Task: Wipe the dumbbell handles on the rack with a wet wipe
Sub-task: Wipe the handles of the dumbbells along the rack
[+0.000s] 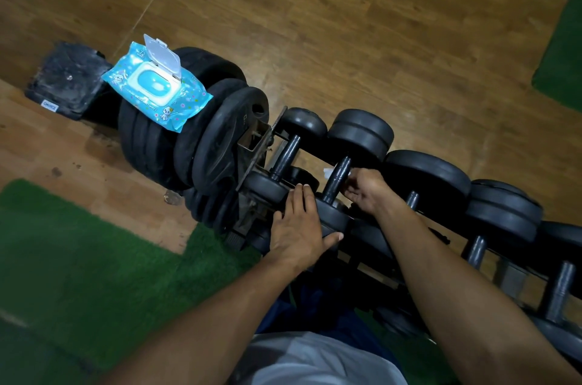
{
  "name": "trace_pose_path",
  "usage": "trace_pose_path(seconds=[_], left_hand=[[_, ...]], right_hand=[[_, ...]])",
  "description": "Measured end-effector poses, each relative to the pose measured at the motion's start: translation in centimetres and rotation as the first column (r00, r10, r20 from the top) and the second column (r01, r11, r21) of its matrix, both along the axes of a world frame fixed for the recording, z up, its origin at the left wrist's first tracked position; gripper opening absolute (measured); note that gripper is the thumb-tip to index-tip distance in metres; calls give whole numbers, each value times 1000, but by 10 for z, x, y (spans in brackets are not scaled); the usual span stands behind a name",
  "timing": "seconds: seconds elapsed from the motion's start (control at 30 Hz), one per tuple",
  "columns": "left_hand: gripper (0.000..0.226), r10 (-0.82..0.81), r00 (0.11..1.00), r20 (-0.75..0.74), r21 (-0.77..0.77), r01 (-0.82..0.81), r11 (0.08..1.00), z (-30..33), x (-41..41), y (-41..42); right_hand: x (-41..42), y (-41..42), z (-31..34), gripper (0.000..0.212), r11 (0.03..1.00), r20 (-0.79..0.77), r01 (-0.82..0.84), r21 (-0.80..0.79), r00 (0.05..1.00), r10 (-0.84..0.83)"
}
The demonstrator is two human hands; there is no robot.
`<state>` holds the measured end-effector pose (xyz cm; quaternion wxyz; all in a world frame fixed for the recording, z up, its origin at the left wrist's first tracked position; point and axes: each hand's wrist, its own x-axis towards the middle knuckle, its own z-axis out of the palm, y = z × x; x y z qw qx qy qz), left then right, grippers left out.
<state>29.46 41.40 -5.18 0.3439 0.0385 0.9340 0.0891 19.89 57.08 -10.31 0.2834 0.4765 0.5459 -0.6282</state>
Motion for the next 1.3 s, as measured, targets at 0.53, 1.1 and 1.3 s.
trace_pose_path(seconds=[0.53,1.1,1.3], left_hand=[[123,12,1000,-21,7,-11,1000,0,1,-1],[123,69,997,-33,59,-67,996,-7,3,-1],[122,42,998,-43,53,-40,998,-9,4,-2]], right_hand=[[-16,-10,48,13,-546,527,-302,781,-150,837],[-29,-35,29,16,-343,122,-766,543,-333,935],[1,12,40,11,2,-46,-827,562,-30,998]])
